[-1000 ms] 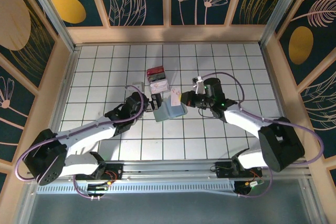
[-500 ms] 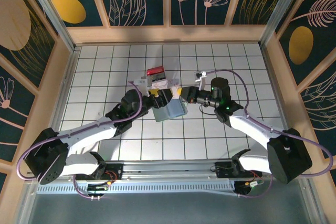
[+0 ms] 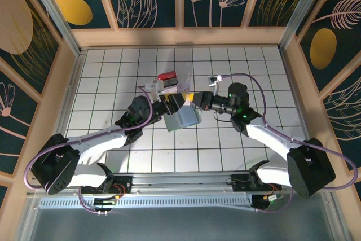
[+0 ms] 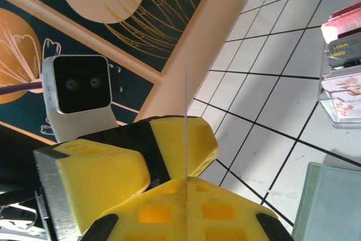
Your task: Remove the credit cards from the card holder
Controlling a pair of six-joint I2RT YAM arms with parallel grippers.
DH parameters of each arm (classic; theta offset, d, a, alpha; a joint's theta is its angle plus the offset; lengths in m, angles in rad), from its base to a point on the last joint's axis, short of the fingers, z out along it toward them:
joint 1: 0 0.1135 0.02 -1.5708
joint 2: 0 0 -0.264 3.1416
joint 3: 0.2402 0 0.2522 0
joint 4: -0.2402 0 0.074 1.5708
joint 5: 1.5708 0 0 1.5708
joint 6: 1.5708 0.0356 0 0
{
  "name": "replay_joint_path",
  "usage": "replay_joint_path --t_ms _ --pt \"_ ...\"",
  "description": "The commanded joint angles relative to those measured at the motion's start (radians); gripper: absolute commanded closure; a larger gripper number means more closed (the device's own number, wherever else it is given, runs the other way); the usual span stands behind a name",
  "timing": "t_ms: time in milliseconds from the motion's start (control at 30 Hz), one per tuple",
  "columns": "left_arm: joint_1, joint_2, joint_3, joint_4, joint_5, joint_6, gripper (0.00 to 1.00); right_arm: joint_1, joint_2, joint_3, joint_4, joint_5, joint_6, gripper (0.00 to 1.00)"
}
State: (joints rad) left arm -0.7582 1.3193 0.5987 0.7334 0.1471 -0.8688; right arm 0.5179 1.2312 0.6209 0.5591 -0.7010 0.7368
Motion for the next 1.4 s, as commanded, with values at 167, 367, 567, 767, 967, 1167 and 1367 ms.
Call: replay_joint_path --t_ms 167,367,567,767,967,1167,1367 --pt "0.011 0.007 -0.009 0.101 0.059 -0.017 0.58 -0.005 0.015 -0.012 0.127 -0.067 0.042 1.0" --pt "0.014 0.003 -0.01 0.105 0.069 -0.008 0.74 -0.005 0.03 -0.013 0.135 -0.074 0.047 1.0" --pt "0.017 -0.028 0.005 0.02 0.035 0.06 0.87 -0.005 0.027 -0.004 0.068 -0.048 0.012 0.91" --pt "0.038 -0.091 0.047 -0.162 -0.025 0.222 1.0 -0.004 -0.01 0.039 -0.11 0.038 -0.087 0.62" --pt "0.12 -0.137 0.099 -0.334 -0.003 0.452 1.0 -0.007 -0.079 0.068 -0.255 0.151 -0.168 0.46" --pt "0.17 -0.084 0.231 -0.565 0.024 0.749 1.0 -0.007 -0.165 0.069 -0.332 0.268 -0.21 0.34" --pt "0.211 0.03 0.362 -0.697 0.078 0.96 1.0 -0.01 -0.24 0.075 -0.413 0.395 -0.224 0.01"
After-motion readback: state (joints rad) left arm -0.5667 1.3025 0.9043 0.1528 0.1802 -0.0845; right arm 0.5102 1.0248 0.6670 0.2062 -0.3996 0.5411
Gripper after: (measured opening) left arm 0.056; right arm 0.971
